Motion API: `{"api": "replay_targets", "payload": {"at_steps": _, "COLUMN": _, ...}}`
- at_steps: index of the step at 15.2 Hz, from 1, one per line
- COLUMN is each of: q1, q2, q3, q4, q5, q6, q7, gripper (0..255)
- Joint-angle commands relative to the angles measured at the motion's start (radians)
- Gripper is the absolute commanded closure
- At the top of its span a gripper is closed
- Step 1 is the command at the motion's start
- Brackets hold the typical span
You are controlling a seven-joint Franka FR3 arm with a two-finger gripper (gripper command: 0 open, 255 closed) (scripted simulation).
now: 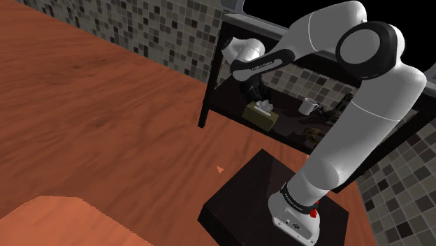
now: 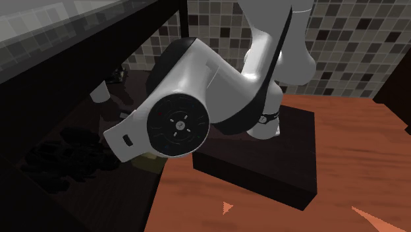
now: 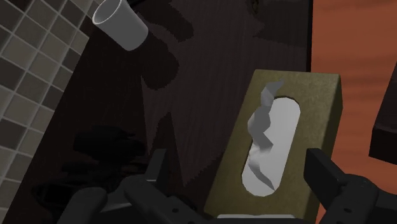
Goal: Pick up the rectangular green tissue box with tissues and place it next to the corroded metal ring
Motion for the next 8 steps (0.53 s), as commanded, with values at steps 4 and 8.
{"api": "replay_targets", "payload": {"at_steps": 4, "q1": -0.016, "q2": -0.001, "q3": -0.014, "q4": -0.032, "q5": -0.018, "q6": 0.04, "q7": 0.006, "gripper": 0}}
{"api": "replay_targets", "payload": {"at_steps": 8, "q1": -0.016, "q2": -0.001, "q3": -0.014, "q4": -0.032, "q5": -0.018, "q6": 0.04, "q7": 0.006, "gripper": 0}}
